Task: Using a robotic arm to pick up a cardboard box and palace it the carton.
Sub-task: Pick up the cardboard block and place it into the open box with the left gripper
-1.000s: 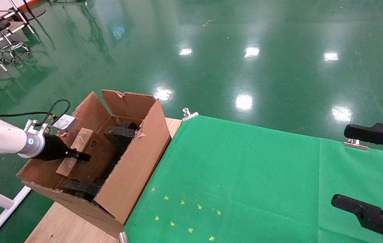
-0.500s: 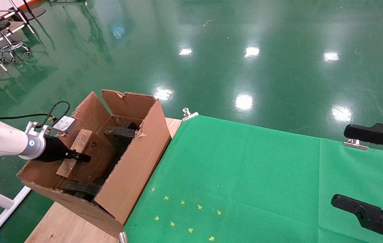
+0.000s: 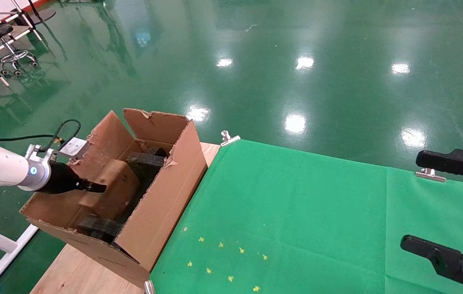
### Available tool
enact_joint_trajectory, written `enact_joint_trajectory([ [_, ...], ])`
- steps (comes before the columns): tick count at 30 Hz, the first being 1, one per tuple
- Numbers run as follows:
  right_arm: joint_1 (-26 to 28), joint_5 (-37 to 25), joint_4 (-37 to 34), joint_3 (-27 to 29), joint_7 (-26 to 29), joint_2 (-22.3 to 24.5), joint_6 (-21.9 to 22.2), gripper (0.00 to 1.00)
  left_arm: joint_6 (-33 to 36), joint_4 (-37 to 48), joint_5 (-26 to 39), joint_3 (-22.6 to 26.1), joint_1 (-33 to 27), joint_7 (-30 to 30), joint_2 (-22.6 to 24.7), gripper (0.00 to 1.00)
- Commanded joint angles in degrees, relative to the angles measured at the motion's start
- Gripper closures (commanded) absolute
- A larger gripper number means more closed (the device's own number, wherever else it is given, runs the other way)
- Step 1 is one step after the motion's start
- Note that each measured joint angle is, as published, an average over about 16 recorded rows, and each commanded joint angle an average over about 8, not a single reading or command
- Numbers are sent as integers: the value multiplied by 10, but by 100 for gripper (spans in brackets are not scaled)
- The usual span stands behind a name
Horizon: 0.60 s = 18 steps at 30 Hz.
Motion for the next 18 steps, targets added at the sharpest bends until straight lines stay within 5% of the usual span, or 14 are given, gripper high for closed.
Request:
enact_joint_trajectory([
  [1,0,0,0,0,0,0,0,0,2,-1,0,0,-2,1,-1,0],
  [18,0,0,0,0,0,0,0,0,87,-71,-52,-36,-107,-1,-36,0],
])
